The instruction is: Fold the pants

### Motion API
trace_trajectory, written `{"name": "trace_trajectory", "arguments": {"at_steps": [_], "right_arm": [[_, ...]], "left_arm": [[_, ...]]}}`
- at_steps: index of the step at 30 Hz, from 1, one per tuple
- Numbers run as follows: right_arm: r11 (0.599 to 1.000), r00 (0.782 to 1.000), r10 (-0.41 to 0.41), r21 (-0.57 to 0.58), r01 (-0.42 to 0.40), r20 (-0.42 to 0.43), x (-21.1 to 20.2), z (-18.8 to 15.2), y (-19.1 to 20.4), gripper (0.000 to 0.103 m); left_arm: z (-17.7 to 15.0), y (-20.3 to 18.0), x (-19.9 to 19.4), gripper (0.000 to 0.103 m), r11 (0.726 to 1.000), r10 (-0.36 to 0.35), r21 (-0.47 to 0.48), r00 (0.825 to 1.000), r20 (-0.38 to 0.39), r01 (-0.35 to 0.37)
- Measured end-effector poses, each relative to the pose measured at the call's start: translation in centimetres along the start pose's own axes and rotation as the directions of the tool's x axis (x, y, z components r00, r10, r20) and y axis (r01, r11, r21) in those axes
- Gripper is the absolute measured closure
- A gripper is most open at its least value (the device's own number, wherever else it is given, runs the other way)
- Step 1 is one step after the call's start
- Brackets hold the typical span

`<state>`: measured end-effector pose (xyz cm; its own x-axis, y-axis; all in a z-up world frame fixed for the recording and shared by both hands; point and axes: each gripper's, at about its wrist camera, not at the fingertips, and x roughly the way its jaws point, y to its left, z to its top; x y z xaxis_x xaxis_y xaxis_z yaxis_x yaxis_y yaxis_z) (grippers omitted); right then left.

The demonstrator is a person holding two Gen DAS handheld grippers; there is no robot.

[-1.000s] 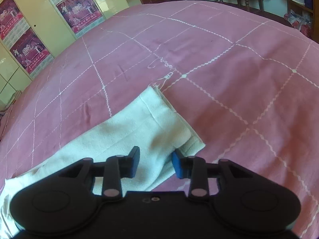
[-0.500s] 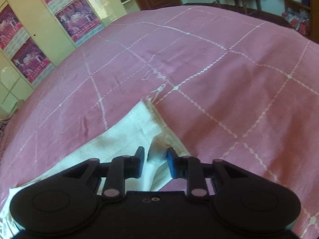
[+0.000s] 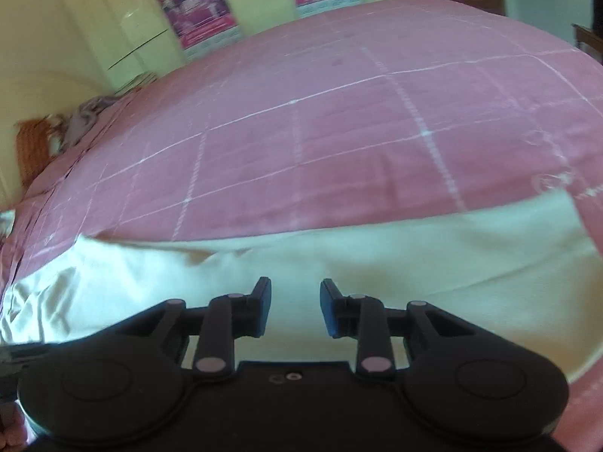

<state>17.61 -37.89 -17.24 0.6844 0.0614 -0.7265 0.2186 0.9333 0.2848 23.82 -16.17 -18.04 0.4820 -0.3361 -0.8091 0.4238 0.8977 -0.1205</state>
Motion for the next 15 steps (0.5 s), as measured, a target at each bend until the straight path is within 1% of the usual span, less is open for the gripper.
{"name": "trace_trajectory", "arguments": {"at_steps": [1,2,3,4,5,7,9,10,12,15], "right_arm": [[0.999,1.0,0.01,-0.05,-0.011,-0.019,1.1,0.1,1.5,0.075],[0.994,0.999,0.011,-0.105,-0.016,-0.049,2.4,0.1,2.8,0.077],[0.989,0.997,-0.008,-0.148,-0.003,-0.077,3.7,0.1,3.6,0.077],[0.983,0.995,-0.048,-0.179,0.031,-0.093,4.9,0.0,3.9,0.078],[0.98,0.994,-0.066,-0.194,0.048,-0.085,5.7,0.0,3.8,0.078],[0.984,0.997,-0.063,-0.171,0.054,-0.049,6.2,0.6,3.2,0.081],[0.985,0.995,-0.1,-0.145,0.095,-0.027,6.9,1.6,2.7,0.083],[0.986,0.994,-0.105,-0.129,0.101,-0.024,7.3,2.0,2.5,0.083],[0.986,0.994,-0.111,-0.123,0.108,-0.016,8.0,2.3,2.4,0.083],[0.982,0.992,-0.128,-0.142,0.125,-0.012,8.2,2.4,2.6,0.082]], "left_arm": [[0.6,-0.9,1.1,0.086,1.0,0.003,0.012,1.0,-0.014,-0.003],[1.1,-1.5,2.2,0.086,1.0,0.021,0.021,1.0,-0.02,-0.021],[1.6,-1.7,3.0,0.086,0.999,0.042,0.026,0.999,0.001,-0.042],[2.4,-1.8,4.0,0.086,0.998,0.058,0.018,0.998,-0.004,-0.058],[3.0,-1.7,4.7,0.086,0.998,0.059,0.005,0.998,-0.002,-0.059],[4.5,-1.8,5.7,0.086,0.997,0.072,-0.006,0.997,0.006,-0.072],[5.5,-2.2,6.3,0.086,0.995,0.094,0.011,0.994,0.046,-0.095],[6.1,-2.1,6.8,0.086,0.995,0.103,0.006,0.994,0.041,-0.104],[7.0,-1.6,7.6,0.086,0.994,0.101,-0.04,0.995,0.027,-0.1],[6.9,-1.4,7.1,0.086,0.995,0.092,-0.047,0.995,0.025,-0.09]]}}
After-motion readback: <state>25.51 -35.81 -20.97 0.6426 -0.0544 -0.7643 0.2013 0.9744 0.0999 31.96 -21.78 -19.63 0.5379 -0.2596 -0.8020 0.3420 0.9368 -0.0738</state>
